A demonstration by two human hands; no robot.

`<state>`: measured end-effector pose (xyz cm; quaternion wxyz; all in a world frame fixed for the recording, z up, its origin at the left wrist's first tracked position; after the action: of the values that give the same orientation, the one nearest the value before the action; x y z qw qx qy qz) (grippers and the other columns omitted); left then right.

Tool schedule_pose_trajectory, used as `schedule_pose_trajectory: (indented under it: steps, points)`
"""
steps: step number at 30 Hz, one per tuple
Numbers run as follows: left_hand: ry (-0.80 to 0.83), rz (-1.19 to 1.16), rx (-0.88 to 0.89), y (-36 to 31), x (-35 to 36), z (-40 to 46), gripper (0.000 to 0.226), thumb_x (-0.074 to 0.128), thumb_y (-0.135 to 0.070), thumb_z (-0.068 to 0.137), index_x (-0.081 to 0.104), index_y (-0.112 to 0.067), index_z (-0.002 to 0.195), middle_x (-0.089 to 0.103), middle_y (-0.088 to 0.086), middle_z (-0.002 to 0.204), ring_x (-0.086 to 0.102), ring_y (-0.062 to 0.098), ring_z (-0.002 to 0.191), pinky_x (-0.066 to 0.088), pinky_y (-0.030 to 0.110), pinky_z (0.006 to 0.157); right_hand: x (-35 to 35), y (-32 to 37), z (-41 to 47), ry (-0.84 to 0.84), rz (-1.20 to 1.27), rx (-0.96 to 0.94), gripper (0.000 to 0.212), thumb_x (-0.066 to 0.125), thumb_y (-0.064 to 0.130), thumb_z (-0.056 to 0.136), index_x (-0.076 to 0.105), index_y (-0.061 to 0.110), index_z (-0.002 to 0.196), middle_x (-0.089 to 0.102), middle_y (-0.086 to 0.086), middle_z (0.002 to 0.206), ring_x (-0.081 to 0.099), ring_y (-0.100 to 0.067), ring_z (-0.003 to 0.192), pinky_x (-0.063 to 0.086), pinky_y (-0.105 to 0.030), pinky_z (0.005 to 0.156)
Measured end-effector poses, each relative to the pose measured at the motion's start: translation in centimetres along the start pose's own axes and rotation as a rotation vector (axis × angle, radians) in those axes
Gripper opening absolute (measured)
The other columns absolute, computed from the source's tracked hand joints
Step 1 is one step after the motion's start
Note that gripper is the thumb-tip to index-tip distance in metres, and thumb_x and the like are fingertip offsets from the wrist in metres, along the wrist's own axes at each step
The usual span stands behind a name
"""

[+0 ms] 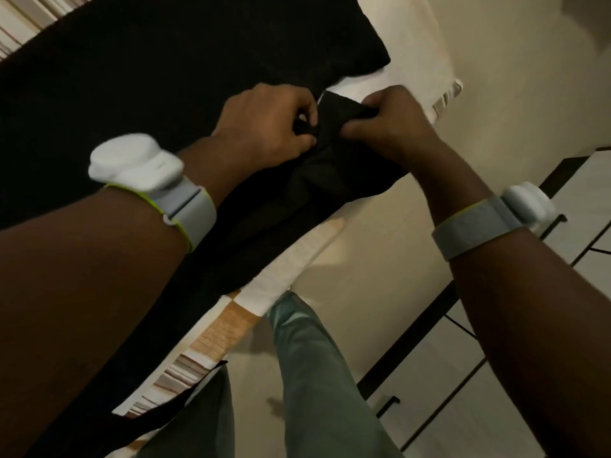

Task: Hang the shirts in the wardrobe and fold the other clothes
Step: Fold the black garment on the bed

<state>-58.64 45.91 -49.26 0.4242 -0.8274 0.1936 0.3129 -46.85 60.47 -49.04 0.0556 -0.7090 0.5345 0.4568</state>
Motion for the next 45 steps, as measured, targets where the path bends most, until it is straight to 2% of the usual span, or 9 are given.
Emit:
schedule_pose_trajectory:
  steps: [3,7,11,20,23,31,38,42,45]
  points:
    - [-0.018,-0.233,-0.044,0.3,-0.9,2.0,0.012,0.061,-0.043,0.100,0.067,-0.032,0.102,0.066,-0.012,0.095,0.064,0.004,0.086,0.051,0.031,0.077,-3.6,-2.4,1.0,-0.121,0.381,0.078,0.031,0.074,0.033,0.086,0.073,0.002,0.088,0.072,-0.018,0.085,0.072,-0.027,0.078,0.063,-0.039,0.077]
    - [-0.094,-0.493,-0.113,1.3,-2.0,2.5,0.046,0.044,-0.055,0.106,0.059,-0.022,0.077,0.060,0.002,0.078,0.056,0.015,0.067,0.050,0.035,0.070,-6.8,-3.4,2.6,-0.202,0.378,0.013,0.037,0.076,0.049,0.087,0.054,0.024,0.071,0.058,0.000,0.073,0.059,-0.001,0.061,0.047,-0.020,0.060]
    - [-0.029,-0.444,-0.090,1.5,-1.6,2.5,0.047,0.058,-0.076,0.088,0.065,-0.031,0.101,0.067,-0.011,0.098,0.064,0.004,0.084,0.051,0.029,0.076,-7.0,-2.2,4.7,-0.338,0.273,-0.105,0.035,0.070,0.060,0.084,0.048,0.034,0.076,0.056,0.011,0.085,0.060,0.003,0.078,0.053,-0.017,0.072]
    - [-0.487,-0.271,-0.082,5.3,-4.0,1.4,0.024,0.056,-0.033,0.103,0.063,-0.030,0.126,0.063,-0.015,0.118,0.062,-0.001,0.108,0.055,0.029,0.097,-5.3,-3.0,4.9,-0.584,0.033,-0.074,0.038,0.052,0.058,0.094,0.063,0.023,0.107,0.057,0.018,0.090,0.060,-0.004,0.090,0.055,-0.037,0.088]
    - [-0.541,-0.253,-0.040,6.2,-4.5,-1.2,0.033,0.058,-0.028,0.101,0.057,-0.025,0.134,0.059,-0.005,0.128,0.059,0.002,0.110,0.052,0.020,0.096,-3.9,0.3,2.1,-0.681,0.002,-0.289,0.034,0.052,0.043,0.099,0.064,0.015,0.113,0.061,-0.004,0.113,0.057,-0.014,0.104,0.050,-0.037,0.092]
    - [-0.624,-0.133,-0.393,15.1,0.4,-22.3,0.034,0.066,-0.021,0.094,0.062,-0.023,0.128,0.053,0.005,0.132,0.049,0.020,0.127,0.040,0.042,0.108,16.5,14.2,-9.5,0.058,-0.348,-0.956,0.060,0.054,0.041,0.102,0.042,0.018,0.156,0.023,-0.017,0.168,0.017,-0.031,0.158,0.015,-0.054,0.126]
    - [-0.668,0.028,-0.743,19.5,6.2,-41.2,0.054,0.070,-0.039,0.092,0.057,-0.015,0.139,0.043,0.014,0.149,0.037,0.033,0.145,0.024,0.058,0.121,27.0,17.6,-18.4,0.318,-0.542,-1.312,0.061,0.051,0.043,0.099,0.040,0.021,0.155,0.016,-0.015,0.171,0.008,-0.031,0.160,0.008,-0.059,0.125]
    - [-1.080,-0.073,-1.214,20.2,10.3,-53.3,0.057,0.067,-0.036,0.093,0.053,-0.008,0.141,0.042,0.019,0.150,0.037,0.036,0.144,0.022,0.043,0.124,31.1,19.1,-23.7,0.365,-0.517,-1.447,0.050,0.044,0.039,0.101,0.046,0.022,0.147,0.034,-0.016,0.163,0.025,-0.032,0.156,0.015,-0.055,0.126]
    - [-1.596,-0.673,-1.613,20.8,17.3,-61.5,0.061,0.066,-0.037,0.096,0.046,-0.005,0.145,0.054,0.010,0.133,0.056,0.028,0.124,0.045,0.040,0.112,34.0,19.9,-29.3,0.412,-0.481,-1.570,0.040,0.045,0.041,0.096,0.054,0.029,0.133,0.056,-0.007,0.138,0.056,-0.028,0.128,0.036,-0.047,0.110]
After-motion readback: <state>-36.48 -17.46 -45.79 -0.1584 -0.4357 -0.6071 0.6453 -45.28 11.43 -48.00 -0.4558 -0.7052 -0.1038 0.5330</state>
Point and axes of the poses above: each hand's wrist, its own z-axis towards the middle knuckle, its own x-axis out of the palm, y = z × x, the point moved 6 cm from there along z, towards the middle knuckle
